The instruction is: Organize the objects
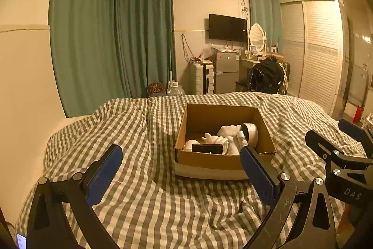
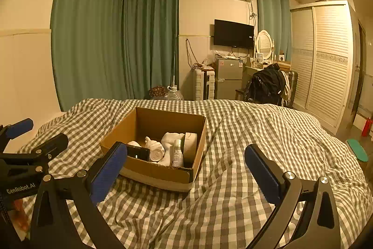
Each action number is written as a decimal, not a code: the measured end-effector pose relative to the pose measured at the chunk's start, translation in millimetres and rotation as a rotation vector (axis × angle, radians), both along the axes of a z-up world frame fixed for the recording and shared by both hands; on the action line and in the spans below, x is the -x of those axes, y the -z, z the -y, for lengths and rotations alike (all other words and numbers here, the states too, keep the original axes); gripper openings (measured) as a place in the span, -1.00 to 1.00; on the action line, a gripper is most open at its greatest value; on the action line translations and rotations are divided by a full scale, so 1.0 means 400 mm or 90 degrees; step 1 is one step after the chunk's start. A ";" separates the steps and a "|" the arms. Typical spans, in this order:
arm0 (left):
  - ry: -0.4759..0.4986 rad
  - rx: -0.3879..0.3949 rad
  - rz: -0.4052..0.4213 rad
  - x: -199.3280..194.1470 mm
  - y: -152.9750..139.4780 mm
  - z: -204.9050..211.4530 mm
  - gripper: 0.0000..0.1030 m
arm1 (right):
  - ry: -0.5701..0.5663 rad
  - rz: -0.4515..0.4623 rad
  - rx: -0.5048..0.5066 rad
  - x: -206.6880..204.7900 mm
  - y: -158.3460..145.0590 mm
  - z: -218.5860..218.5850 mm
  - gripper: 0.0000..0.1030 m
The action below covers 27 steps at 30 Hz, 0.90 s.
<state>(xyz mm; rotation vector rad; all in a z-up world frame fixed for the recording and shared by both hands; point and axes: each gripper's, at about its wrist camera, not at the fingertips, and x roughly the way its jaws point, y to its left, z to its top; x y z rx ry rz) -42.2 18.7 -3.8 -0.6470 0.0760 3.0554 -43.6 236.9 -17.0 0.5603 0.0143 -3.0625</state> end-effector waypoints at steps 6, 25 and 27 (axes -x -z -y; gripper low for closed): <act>-0.008 0.003 -0.001 -0.007 0.010 0.005 1.00 | -0.004 0.006 0.005 -0.009 0.004 0.002 0.97; -0.009 0.011 0.010 -0.006 0.026 0.004 1.00 | 0.002 0.026 0.019 -0.009 0.015 -0.007 0.97; -0.010 0.007 0.012 -0.006 0.027 0.007 1.00 | 0.002 0.029 0.020 -0.007 0.017 -0.006 0.97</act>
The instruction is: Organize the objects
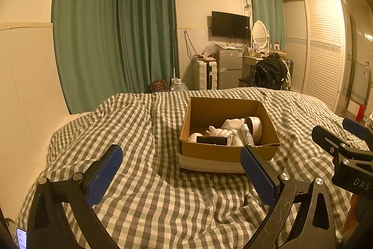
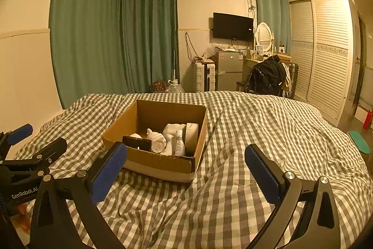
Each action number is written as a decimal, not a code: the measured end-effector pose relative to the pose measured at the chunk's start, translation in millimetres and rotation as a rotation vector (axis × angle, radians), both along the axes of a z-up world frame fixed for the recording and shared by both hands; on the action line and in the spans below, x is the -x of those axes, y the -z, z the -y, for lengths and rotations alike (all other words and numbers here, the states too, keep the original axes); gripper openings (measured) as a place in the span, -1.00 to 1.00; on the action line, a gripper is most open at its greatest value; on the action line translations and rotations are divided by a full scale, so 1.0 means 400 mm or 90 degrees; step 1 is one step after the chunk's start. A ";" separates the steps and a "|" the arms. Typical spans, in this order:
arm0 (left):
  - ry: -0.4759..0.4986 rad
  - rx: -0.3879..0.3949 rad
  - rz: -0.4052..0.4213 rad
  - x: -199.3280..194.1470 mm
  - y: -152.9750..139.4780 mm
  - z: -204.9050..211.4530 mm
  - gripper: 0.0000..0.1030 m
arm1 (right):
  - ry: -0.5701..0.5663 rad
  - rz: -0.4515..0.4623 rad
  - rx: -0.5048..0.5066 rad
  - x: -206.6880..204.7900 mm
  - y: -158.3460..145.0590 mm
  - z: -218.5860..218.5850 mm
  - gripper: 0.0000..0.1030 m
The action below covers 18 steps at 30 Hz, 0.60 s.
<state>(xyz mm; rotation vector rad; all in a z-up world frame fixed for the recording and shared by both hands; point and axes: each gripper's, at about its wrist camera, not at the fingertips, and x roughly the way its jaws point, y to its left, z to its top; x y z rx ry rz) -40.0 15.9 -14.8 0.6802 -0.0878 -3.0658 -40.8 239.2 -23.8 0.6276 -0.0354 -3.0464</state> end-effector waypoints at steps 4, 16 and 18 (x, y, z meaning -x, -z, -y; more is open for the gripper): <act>-0.003 -0.003 0.004 0.002 0.004 0.005 1.00 | 0.001 0.005 0.001 0.002 0.006 0.000 0.97; 0.000 -0.002 0.000 -0.001 0.009 0.002 1.00 | 0.002 0.014 0.001 0.006 0.013 0.003 0.97; 0.000 -0.005 0.000 -0.001 0.010 0.002 1.00 | 0.003 0.014 0.000 0.007 0.015 0.004 0.97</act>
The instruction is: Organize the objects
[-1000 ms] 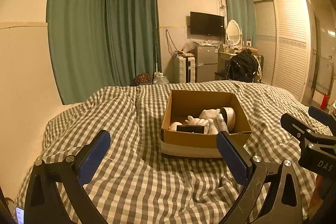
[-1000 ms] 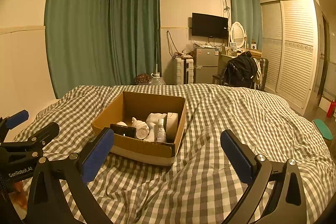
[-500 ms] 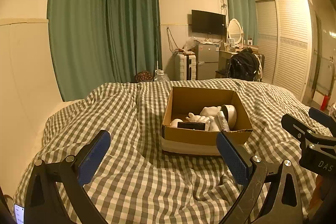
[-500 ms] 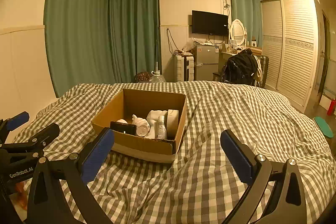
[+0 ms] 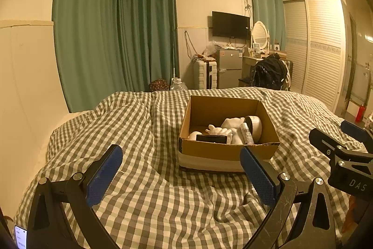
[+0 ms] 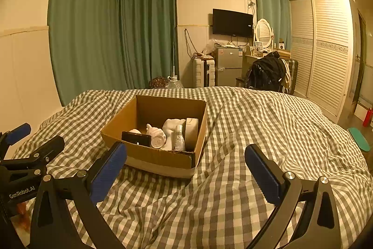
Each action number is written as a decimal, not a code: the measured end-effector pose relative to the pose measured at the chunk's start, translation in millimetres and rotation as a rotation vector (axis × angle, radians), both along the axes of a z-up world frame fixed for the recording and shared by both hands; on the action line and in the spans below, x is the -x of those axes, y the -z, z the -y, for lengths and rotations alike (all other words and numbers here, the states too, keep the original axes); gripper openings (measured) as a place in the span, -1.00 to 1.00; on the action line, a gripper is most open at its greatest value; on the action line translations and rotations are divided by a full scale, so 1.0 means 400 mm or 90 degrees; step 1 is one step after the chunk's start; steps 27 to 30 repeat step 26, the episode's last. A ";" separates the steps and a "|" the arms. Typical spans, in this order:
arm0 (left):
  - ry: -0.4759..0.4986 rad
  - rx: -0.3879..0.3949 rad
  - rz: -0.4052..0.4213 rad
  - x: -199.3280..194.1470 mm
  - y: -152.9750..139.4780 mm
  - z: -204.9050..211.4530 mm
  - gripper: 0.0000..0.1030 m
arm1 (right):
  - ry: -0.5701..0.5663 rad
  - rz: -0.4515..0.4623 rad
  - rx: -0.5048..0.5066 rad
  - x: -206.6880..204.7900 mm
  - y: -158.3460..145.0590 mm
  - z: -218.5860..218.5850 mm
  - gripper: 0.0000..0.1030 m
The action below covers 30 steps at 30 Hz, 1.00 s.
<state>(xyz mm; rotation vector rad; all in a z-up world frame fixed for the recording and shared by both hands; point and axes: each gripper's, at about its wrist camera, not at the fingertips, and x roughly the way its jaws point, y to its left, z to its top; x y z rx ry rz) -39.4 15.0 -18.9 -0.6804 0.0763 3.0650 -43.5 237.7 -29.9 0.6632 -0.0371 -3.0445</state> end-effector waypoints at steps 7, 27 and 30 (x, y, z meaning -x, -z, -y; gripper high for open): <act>-0.010 -0.002 -0.012 -0.008 -0.002 0.004 1.00 | 0.002 0.004 -0.001 0.000 0.004 -0.001 0.97; -0.008 -0.003 -0.003 -0.012 0.008 0.001 1.00 | -0.001 0.014 -0.005 0.001 0.013 0.008 0.97; -0.008 -0.003 -0.003 -0.012 0.008 0.001 1.00 | -0.001 0.014 -0.005 0.001 0.013 0.008 0.97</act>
